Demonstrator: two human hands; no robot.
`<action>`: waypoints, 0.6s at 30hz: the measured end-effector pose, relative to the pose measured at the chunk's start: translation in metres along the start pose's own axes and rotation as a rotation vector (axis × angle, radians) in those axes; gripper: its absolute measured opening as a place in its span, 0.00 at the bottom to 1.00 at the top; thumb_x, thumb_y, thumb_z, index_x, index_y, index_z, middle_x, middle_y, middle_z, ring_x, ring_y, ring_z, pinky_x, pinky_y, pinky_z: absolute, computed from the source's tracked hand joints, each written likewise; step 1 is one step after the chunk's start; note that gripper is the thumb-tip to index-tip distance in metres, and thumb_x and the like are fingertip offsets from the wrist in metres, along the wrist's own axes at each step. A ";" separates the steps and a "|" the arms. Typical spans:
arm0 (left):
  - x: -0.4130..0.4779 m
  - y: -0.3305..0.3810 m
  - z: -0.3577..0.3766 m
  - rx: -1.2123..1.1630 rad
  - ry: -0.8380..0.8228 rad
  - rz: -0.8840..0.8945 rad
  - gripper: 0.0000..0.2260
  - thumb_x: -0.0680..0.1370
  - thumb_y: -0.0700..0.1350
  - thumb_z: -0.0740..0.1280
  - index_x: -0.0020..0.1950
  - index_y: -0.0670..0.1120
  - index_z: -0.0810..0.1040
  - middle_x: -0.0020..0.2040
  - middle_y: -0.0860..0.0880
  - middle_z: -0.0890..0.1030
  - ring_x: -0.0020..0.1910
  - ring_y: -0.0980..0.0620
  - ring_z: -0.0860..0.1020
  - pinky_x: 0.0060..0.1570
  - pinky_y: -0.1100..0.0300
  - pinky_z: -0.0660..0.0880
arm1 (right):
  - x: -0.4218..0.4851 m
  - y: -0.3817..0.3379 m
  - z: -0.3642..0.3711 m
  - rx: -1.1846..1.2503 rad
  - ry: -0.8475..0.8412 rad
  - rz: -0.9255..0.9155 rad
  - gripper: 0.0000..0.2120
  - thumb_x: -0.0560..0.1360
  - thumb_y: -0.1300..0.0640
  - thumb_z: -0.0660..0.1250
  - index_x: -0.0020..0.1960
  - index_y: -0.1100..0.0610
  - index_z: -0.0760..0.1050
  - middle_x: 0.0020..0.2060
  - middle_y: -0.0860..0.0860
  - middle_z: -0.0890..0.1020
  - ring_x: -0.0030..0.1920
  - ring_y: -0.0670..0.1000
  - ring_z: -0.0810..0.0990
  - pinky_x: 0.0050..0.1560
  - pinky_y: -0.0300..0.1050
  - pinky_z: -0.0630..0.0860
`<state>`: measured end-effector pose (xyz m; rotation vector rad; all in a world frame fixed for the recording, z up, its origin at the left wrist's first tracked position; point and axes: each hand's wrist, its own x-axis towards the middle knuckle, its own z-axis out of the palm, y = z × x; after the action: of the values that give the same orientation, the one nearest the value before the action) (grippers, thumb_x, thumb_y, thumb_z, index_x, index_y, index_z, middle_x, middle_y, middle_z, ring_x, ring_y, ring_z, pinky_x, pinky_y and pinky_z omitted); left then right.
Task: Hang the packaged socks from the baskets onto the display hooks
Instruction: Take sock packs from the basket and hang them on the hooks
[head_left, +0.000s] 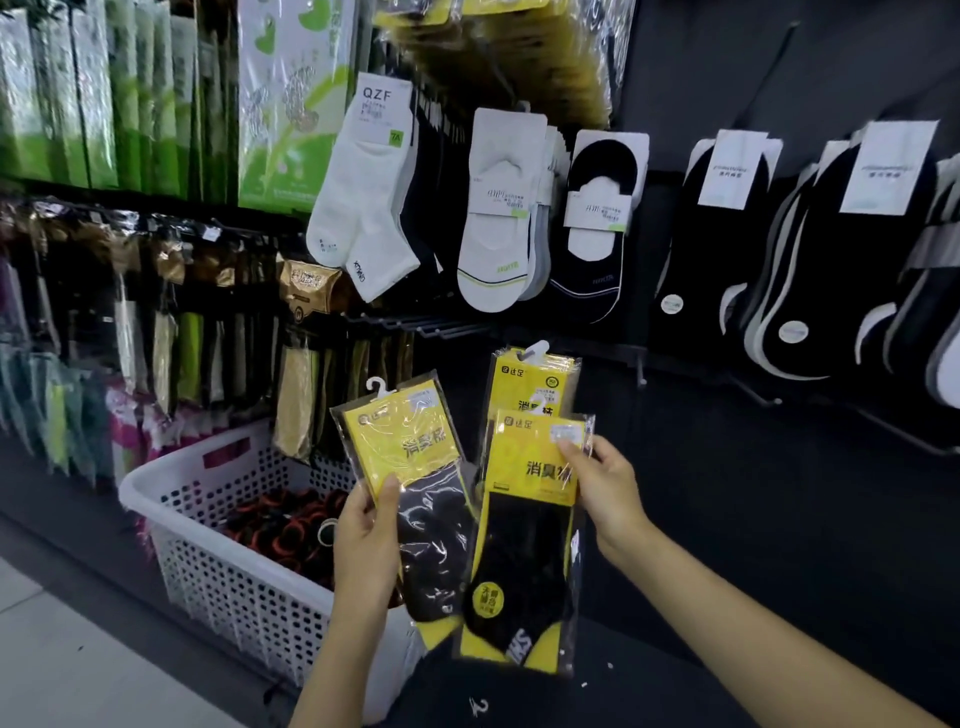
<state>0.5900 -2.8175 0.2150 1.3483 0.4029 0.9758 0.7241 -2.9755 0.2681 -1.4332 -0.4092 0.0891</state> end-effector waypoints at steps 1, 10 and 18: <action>0.002 0.000 -0.003 -0.008 0.015 0.003 0.07 0.80 0.52 0.60 0.51 0.56 0.77 0.46 0.57 0.82 0.45 0.62 0.79 0.44 0.64 0.73 | 0.005 -0.004 0.000 -0.010 0.017 -0.022 0.04 0.78 0.57 0.65 0.50 0.52 0.78 0.41 0.47 0.86 0.42 0.44 0.85 0.38 0.34 0.79; 0.011 -0.008 -0.023 -0.036 0.132 0.021 0.07 0.80 0.52 0.61 0.49 0.56 0.78 0.39 0.61 0.82 0.37 0.69 0.78 0.35 0.72 0.73 | 0.054 -0.026 0.025 -0.111 0.083 -0.090 0.07 0.78 0.56 0.66 0.52 0.59 0.77 0.48 0.58 0.83 0.47 0.52 0.81 0.55 0.52 0.78; 0.013 -0.011 -0.022 -0.086 0.115 -0.031 0.11 0.80 0.53 0.61 0.53 0.50 0.79 0.51 0.49 0.83 0.53 0.50 0.80 0.58 0.47 0.75 | 0.088 0.000 0.034 -0.114 0.197 0.019 0.13 0.76 0.52 0.68 0.54 0.61 0.77 0.54 0.61 0.81 0.56 0.60 0.80 0.60 0.58 0.76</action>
<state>0.5847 -2.7929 0.2034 1.2087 0.4626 1.0366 0.7946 -2.9166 0.2906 -1.5422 -0.2416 -0.0614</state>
